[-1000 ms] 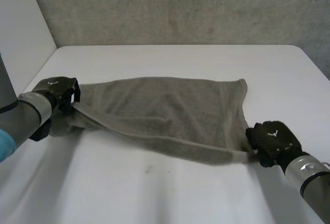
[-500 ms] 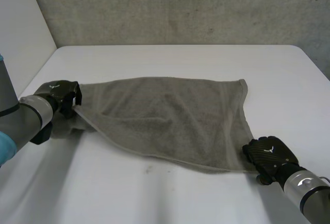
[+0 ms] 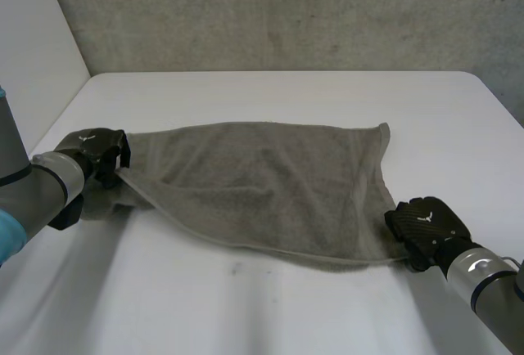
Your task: Fold the towel.
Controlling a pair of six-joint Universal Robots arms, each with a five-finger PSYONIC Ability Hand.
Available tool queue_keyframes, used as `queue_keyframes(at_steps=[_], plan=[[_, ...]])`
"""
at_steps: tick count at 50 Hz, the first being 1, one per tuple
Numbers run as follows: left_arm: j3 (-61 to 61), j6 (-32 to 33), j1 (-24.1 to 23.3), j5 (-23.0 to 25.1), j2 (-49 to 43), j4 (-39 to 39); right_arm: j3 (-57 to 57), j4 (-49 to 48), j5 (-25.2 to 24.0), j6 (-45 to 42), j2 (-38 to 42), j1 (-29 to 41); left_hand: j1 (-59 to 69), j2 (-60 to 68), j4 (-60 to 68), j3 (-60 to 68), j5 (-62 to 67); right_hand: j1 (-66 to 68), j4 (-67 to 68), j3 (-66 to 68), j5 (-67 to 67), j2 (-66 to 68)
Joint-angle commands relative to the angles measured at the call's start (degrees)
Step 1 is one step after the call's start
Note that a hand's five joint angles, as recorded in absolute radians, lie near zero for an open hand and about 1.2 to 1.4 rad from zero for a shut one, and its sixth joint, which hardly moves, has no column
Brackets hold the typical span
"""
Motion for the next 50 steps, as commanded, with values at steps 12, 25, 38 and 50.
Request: queue_keyframes(at_steps=[12,25,38,50], plan=[[-0.35,0.06,-0.07,-0.12,0.09,-0.18,-2.61,2.93,0.27,1.14,0.26,-0.43,12.26,10.29,10.23,10.35,11.2,31.29,31.33,31.36,31.95,31.31],[-3.96,0.58,-1.48,0.15,12.04,-7.03,-13.6,18.85,-7.81,10.02,-28.49,-8.78,12.26,10.29,10.23,10.35,11.2,31.29,31.33,31.36,31.95,31.31],[-4.4,7.25,0.98,7.17,30.68,-17.31,-42.24,52.32,-12.3,3.81,-24.38,-16.68,12.26,10.29,10.23,10.35,11.2,31.29,31.33,31.36,31.95,31.31],[-2.83,12.97,0.02,6.48,10.58,-17.05,-44.19,57.0,-8.0,-5.53,-6.63,-10.29,12.26,10.29,10.23,10.35,11.2,31.29,31.33,31.36,31.95,31.31]])
